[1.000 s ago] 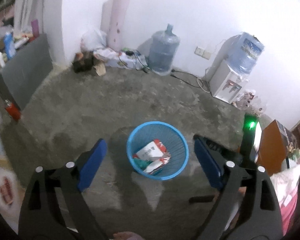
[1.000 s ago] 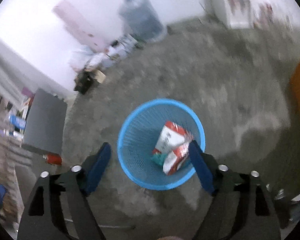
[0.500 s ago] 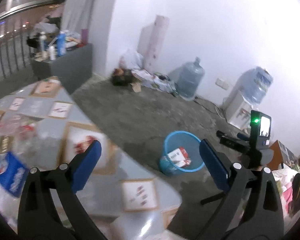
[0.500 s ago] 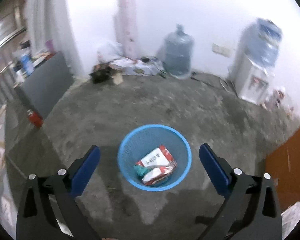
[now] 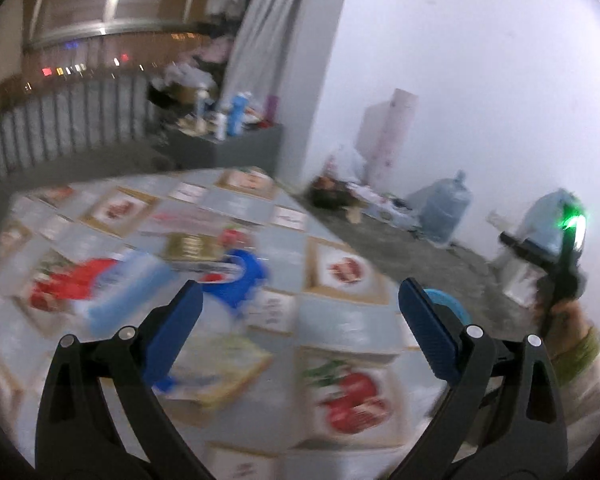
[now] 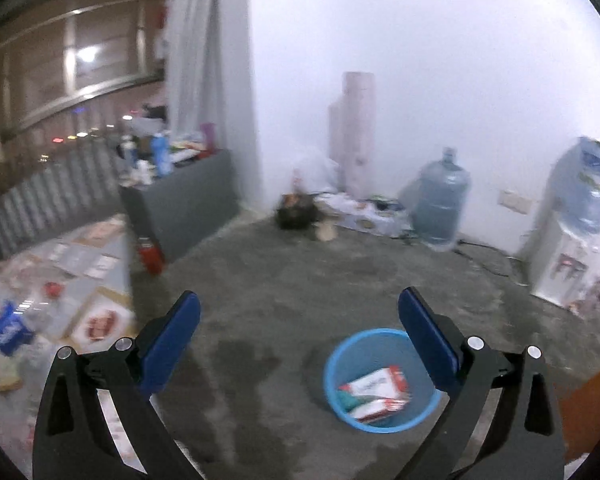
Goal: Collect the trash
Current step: 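Turn both tools back toward the table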
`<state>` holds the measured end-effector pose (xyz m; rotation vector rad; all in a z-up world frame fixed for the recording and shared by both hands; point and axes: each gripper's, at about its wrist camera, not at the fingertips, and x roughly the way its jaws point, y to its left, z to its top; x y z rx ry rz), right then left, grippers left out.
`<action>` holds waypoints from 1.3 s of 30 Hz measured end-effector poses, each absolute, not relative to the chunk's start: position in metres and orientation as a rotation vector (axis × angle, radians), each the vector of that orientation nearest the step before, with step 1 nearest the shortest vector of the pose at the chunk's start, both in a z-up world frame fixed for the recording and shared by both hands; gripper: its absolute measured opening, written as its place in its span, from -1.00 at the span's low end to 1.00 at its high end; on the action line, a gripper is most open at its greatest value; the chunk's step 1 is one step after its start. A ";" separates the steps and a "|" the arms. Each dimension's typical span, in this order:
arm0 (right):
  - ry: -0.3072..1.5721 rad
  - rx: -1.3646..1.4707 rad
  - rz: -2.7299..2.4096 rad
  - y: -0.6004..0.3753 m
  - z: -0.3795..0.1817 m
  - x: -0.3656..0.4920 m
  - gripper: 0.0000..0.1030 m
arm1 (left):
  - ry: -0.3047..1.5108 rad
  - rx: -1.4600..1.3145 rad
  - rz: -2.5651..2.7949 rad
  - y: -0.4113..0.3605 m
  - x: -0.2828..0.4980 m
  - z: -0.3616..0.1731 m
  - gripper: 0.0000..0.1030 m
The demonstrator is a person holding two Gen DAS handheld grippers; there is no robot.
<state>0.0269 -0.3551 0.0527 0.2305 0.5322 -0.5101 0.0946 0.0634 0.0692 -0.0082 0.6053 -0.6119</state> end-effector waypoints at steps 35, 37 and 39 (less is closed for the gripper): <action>0.750 0.498 0.031 -0.243 0.051 0.104 0.79 | 0.618 0.110 -0.292 0.151 0.143 0.072 0.83; 0.763 0.504 0.051 -0.237 0.051 0.108 0.78 | 0.626 0.111 -0.300 0.151 0.148 0.070 0.83; 0.771 0.511 0.071 -0.231 0.051 0.111 0.78 | 0.632 0.112 -0.313 0.153 0.152 0.068 0.83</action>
